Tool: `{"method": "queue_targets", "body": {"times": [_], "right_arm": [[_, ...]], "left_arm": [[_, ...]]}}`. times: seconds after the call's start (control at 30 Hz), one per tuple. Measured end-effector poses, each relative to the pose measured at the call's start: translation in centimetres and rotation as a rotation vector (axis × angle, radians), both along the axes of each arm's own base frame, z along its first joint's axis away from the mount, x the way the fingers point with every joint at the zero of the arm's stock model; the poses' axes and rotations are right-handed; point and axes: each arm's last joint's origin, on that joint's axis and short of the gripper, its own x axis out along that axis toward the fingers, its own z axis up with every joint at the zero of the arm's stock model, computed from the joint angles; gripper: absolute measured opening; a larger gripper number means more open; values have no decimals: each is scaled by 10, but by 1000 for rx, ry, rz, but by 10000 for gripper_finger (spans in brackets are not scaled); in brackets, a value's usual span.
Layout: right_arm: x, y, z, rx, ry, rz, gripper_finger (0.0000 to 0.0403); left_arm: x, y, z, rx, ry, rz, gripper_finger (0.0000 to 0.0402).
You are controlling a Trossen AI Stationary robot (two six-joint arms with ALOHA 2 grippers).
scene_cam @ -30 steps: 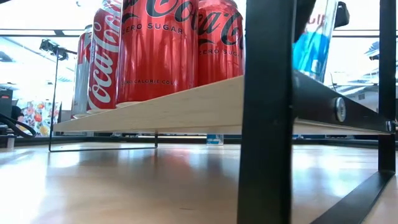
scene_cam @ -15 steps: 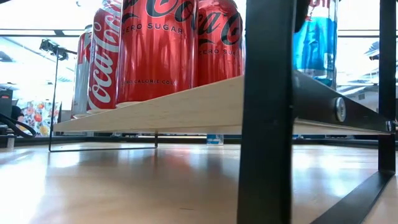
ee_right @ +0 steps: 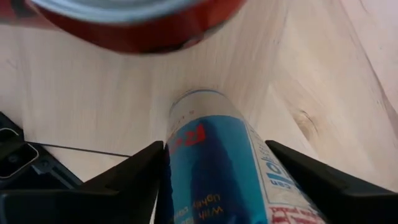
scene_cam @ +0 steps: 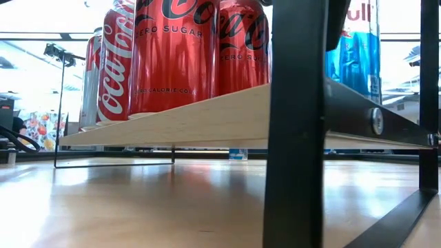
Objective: Place canned beverage on shelf
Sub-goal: Put the bottom silver soda can on the shelf, then adjust the shelf on the table
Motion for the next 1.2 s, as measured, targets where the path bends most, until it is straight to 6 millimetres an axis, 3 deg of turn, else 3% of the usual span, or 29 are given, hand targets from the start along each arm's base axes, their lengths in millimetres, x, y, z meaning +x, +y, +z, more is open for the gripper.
{"method": "queue_targets", "body": {"times": [0.3, 0.77, 0.97, 1.2], "right_arm": [[2, 1, 5, 14, -19, 8, 335], [-5, -4, 59, -49, -85, 16, 337], [-8, -8, 85, -62, -188, 50, 337], [-22, -11, 103, -174, -269, 139, 335]], "left_arm": [[0, 0, 0, -4, -2, 0, 172], [0, 0, 0, -6, -3, 0, 172], [0, 0, 0, -12, -2, 5, 172], [0, 0, 0, -20, -1, 10, 172]]}}
